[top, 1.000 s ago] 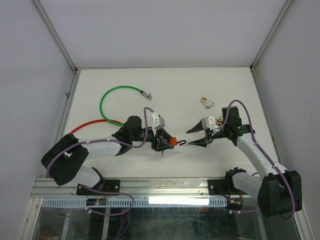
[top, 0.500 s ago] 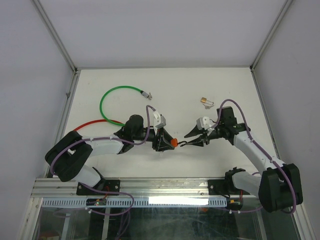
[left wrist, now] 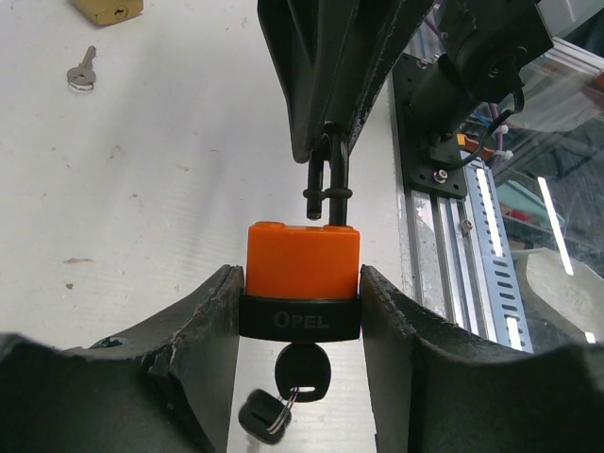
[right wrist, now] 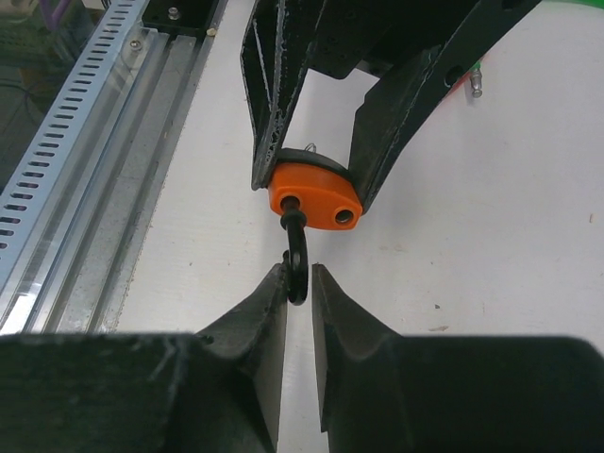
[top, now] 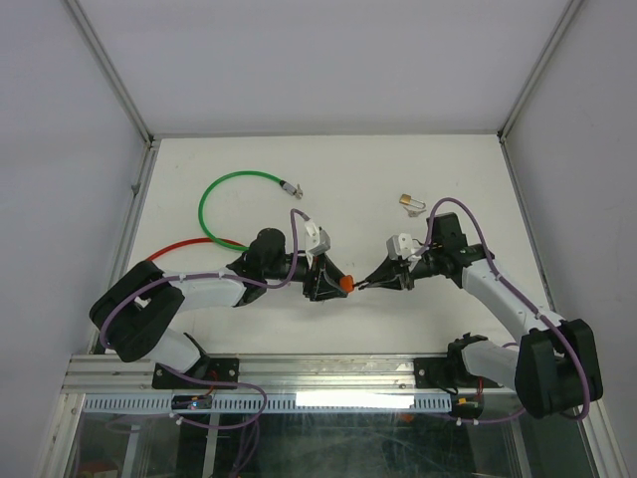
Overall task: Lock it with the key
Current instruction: Pick up the lock from the center of the board.
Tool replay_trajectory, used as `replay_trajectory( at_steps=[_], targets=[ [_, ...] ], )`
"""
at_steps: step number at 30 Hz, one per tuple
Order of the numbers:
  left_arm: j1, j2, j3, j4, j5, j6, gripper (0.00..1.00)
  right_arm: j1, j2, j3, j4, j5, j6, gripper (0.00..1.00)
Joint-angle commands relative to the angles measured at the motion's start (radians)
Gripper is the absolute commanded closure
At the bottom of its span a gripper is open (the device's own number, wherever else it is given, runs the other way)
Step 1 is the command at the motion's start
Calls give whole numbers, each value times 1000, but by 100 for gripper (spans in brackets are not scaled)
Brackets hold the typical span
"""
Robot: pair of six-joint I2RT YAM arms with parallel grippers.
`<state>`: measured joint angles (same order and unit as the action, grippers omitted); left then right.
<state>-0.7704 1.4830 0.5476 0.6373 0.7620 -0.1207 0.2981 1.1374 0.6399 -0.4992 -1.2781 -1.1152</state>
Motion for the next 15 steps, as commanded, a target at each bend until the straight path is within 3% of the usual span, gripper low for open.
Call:
replay_trajectory(
  at_steps=[1, 5, 10, 15],
  targets=[
    [13, -8, 35, 103, 29, -19, 100, 8, -1, 28, 1, -14, 2, 85],
    [15, -7, 34, 105, 10, -28, 96, 7, 4, 45, -19, -28, 1, 99],
    [16, -24, 14, 116, -61, -61, 70, 5, 4, 74, -61, -50, 3, 100],
    [25, -122, -69, 181, -196, -59, 36, -20, 6, 106, -56, -84, 102, 100]
  ],
)
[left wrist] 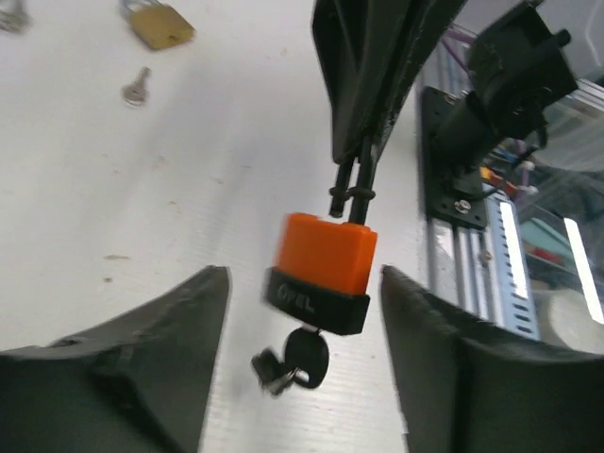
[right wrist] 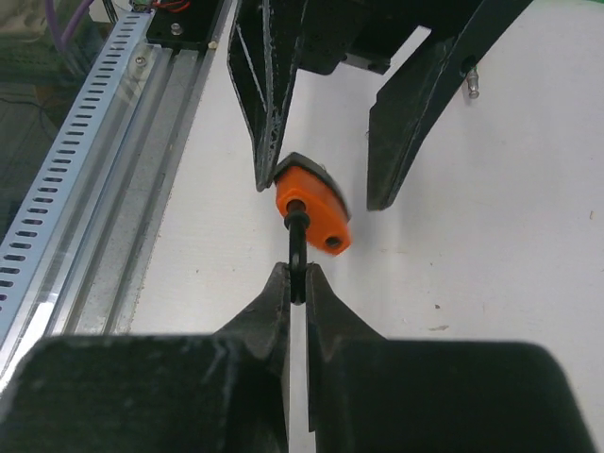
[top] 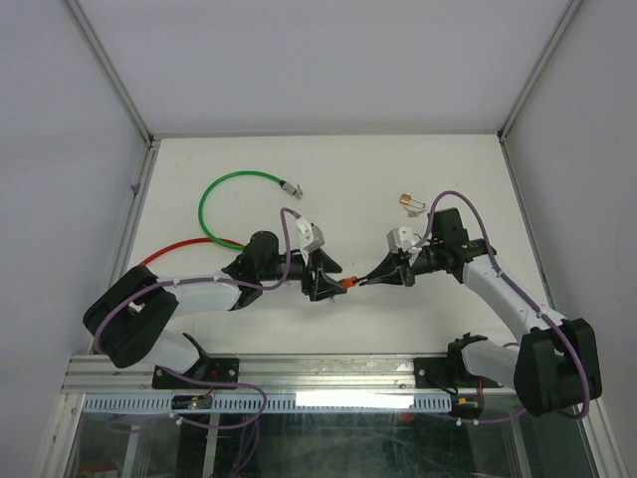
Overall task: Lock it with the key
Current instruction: Pick up the lock from the center of the board, then lock the lock.
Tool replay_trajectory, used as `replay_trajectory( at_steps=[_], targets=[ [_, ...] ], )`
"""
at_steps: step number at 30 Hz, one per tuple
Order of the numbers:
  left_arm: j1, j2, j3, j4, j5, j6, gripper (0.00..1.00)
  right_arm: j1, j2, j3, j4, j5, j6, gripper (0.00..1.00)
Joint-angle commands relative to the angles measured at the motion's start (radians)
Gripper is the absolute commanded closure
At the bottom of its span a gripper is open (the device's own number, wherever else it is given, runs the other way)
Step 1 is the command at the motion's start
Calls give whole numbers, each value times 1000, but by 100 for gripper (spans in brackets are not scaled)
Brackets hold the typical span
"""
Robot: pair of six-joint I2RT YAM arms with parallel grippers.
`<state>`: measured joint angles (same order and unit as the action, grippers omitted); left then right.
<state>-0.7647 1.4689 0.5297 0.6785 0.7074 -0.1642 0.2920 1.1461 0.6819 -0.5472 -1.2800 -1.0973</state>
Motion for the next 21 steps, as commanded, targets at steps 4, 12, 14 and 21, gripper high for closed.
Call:
replay_trajectory(
  at_steps=[4, 12, 14, 21],
  targets=[
    [29, -231, -193, 303, -342, -61, 1, -36, -2, 82, 35, -90, 204, 100],
    [33, -325, -323, 468, -307, -50, 2, -61, 6, 102, 108, -91, 377, 100],
    [32, -291, -347, 573, -248, -40, 5, -65, 6, 102, 117, -101, 400, 100],
    [1, -138, -341, 767, -169, 9, 23, -75, 7, 93, 134, -127, 414, 100]
  ],
)
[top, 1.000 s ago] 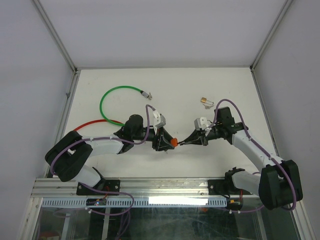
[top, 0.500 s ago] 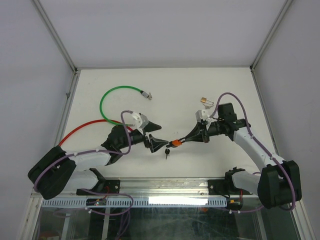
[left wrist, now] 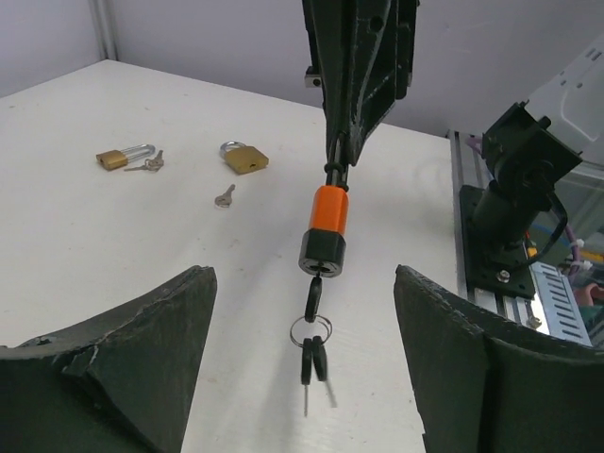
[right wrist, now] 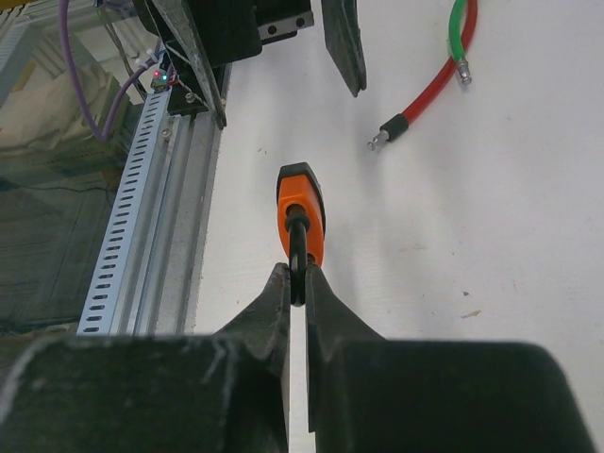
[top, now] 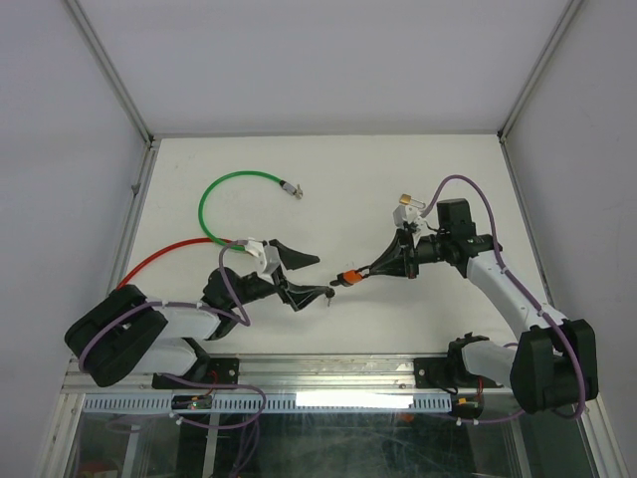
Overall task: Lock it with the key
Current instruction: Lock the lock.
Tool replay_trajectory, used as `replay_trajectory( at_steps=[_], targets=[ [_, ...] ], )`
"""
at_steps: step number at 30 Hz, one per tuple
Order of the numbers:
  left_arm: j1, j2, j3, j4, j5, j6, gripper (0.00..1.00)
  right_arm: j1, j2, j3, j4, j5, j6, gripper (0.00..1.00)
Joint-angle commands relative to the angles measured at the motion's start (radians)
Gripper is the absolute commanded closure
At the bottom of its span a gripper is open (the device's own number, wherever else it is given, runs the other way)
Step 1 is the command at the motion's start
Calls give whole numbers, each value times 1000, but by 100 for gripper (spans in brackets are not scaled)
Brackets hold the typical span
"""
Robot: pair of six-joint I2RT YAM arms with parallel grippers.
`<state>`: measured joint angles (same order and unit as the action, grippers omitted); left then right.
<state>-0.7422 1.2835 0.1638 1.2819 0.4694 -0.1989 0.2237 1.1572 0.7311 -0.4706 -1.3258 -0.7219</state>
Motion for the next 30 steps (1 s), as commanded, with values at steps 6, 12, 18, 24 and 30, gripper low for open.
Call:
replay_trajectory(
  at_steps=[6, 12, 18, 24, 30],
  targets=[
    [-73, 103, 95, 98, 84, 103, 29, -7, 0, 41, 61, -80, 39, 100],
    [-102, 176, 150, 20, 117, 142, 38, -7, 1, 38, 62, -85, 34, 100],
    [-102, 208, 200, -71, 97, 169, 51, -7, 2, 33, 64, -87, 28, 100],
    [-102, 219, 210, -79, 103, 172, 55, -7, 3, 30, 66, -84, 21, 100],
    [-102, 238, 217, -72, 122, 164, 61, -7, 2, 27, 67, -85, 16, 100]
  ],
)
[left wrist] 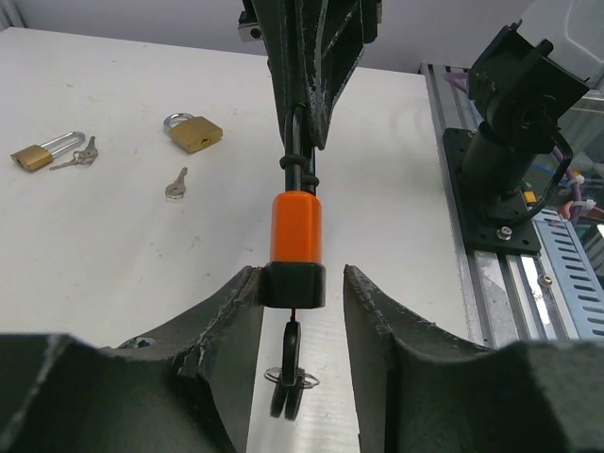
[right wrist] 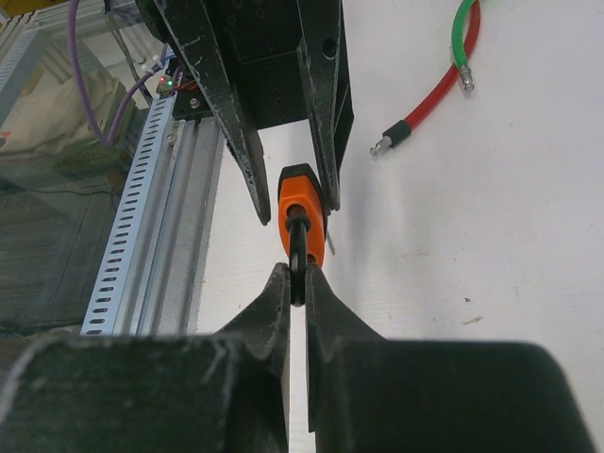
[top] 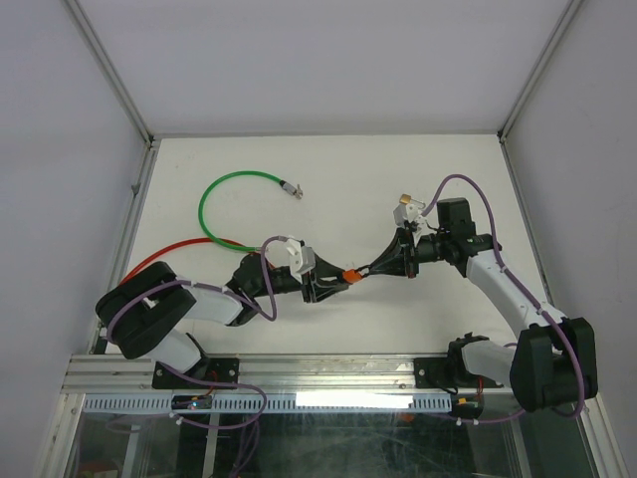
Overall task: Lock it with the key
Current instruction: Lock the lock.
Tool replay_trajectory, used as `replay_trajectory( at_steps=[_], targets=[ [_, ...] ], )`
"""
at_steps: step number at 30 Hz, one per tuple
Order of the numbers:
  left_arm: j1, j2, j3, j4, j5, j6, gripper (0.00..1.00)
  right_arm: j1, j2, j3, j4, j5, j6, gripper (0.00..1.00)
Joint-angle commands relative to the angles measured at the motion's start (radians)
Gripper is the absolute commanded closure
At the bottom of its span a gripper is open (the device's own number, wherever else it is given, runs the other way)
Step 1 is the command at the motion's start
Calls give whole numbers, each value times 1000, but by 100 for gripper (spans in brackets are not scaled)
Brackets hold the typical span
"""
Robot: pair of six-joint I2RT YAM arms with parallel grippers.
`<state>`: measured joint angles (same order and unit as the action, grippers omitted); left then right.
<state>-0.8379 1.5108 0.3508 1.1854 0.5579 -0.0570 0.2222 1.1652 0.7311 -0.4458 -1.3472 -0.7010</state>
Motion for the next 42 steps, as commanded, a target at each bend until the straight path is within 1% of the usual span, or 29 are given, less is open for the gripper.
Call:
replay_trajectory(
  at_steps=[1, 4, 6, 9, 10, 16, 25, 29, 34, 42],
  targets=[
    [-7, 11, 31, 23, 36, 23, 63, -6, -6, 25, 41, -62, -7, 100],
    [-6, 16, 38, 13, 48, 27, 70, -3, -7, 22, 32, -53, -30, 100],
    [-7, 21, 44, -1, 62, 37, 79, 2, -7, 21, 14, -39, -65, 100],
    [-6, 32, 56, -36, 79, 58, 96, 18, -2, 16, -17, -22, -131, 100],
    [-6, 38, 60, -46, 84, 66, 100, 27, 1, 13, -30, -17, -155, 100],
    [-2, 63, 52, -12, 82, 71, 100, 69, 34, 3, -62, 1, -244, 100],
    [11, 141, 54, 21, 69, 118, 100, 169, 123, 1, -74, 115, -315, 100],
    [19, 184, 40, 82, 51, 112, 100, 244, 187, 27, -102, 168, -337, 100],
    [49, 219, 23, 149, 54, 89, 100, 342, 260, 83, -131, 234, -313, 100],
    [89, 246, 5, 178, 42, 87, 100, 523, 428, 203, -212, 397, -273, 100]
  ],
)
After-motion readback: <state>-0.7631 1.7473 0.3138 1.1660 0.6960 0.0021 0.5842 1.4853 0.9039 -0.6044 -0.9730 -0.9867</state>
